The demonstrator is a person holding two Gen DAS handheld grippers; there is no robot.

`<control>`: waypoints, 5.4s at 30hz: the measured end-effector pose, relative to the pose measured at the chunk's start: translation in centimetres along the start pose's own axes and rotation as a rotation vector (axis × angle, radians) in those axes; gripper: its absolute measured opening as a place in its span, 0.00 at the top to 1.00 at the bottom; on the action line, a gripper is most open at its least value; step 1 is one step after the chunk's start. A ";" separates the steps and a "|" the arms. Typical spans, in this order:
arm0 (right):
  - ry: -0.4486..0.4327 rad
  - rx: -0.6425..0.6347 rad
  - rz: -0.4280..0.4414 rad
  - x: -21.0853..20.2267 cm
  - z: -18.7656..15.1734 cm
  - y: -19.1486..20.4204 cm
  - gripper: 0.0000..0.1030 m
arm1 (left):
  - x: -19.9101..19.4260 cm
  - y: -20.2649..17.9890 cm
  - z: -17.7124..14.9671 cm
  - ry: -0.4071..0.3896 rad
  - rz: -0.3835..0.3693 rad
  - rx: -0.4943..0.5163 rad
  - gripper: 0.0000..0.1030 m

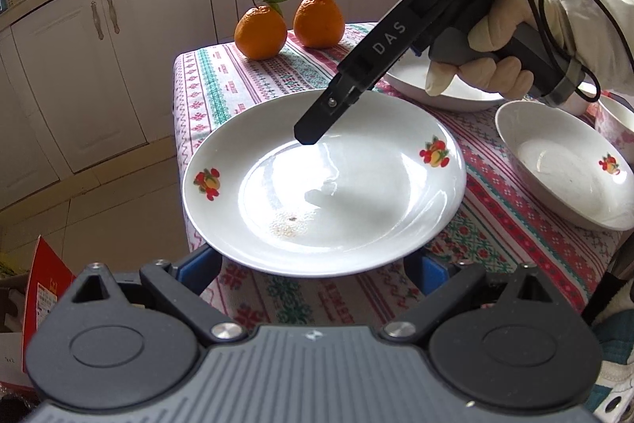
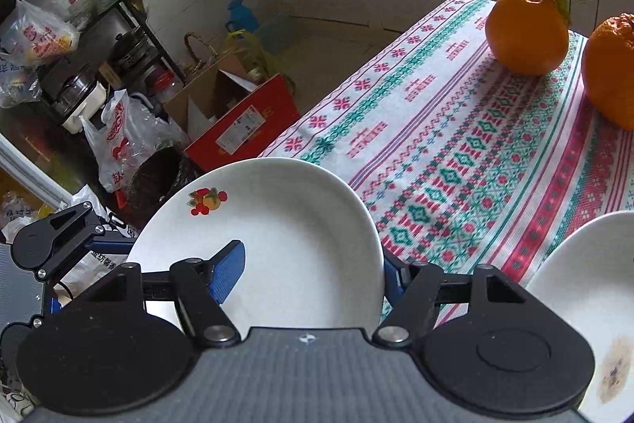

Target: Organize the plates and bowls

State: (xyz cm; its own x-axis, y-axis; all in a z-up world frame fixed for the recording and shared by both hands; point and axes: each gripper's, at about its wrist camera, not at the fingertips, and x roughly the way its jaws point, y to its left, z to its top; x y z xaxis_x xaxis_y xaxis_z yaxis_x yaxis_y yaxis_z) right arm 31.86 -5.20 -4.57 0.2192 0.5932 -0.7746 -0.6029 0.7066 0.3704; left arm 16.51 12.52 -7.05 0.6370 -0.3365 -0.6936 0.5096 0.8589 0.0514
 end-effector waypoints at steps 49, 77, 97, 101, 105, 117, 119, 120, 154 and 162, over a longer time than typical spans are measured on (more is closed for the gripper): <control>-0.068 -0.127 -0.178 -3.6 -0.8 2.3 0.00 | -1.2 -1.6 0.0 -0.065 0.072 0.042 0.03; -0.183 -0.026 -0.405 -16.9 -18.6 5.4 0.00 | -3.3 -13.3 -2.4 -0.062 -0.095 0.056 0.01; -0.123 0.129 -0.388 -17.4 -20.4 0.1 0.00 | 1.3 -15.1 -1.2 -0.024 -0.226 0.131 0.00; -0.116 0.142 -0.372 -17.2 -20.3 -0.3 0.00 | 1.2 -15.1 -1.4 -0.038 -0.227 0.136 0.00; -0.101 0.136 -0.362 -16.8 -20.2 -0.5 0.00 | 1.1 -15.1 -1.8 -0.065 -0.229 0.130 0.00; -0.068 0.157 -0.306 -16.1 -19.8 -1.9 0.00 | 1.1 -15.9 -1.1 -0.077 -0.310 0.183 0.01; -0.070 0.168 -0.286 -16.1 -19.7 -2.3 0.00 | 1.3 -16.2 -1.1 -0.080 -0.312 0.199 0.01; -0.071 0.173 -0.279 -16.1 -19.7 -2.4 0.00 | 1.3 -16.3 -1.1 -0.079 -0.316 0.199 0.01; -0.034 0.179 -0.218 -15.4 -19.1 -2.7 0.18 | 0.8 -15.9 -0.9 -0.076 -0.362 0.199 0.06; -0.031 0.149 -0.206 -15.0 -18.1 -1.8 0.18 | -0.3 -14.9 -1.0 -0.080 -0.347 0.175 0.06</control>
State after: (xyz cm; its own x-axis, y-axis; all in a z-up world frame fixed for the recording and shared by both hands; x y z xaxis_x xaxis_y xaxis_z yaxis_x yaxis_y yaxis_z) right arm 15.76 -22.35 -2.84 0.3507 0.4410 -0.8261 -0.4239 0.8614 0.2799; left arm 8.15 0.17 -8.33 0.4486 -0.6302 -0.6337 0.7890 0.6123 -0.0503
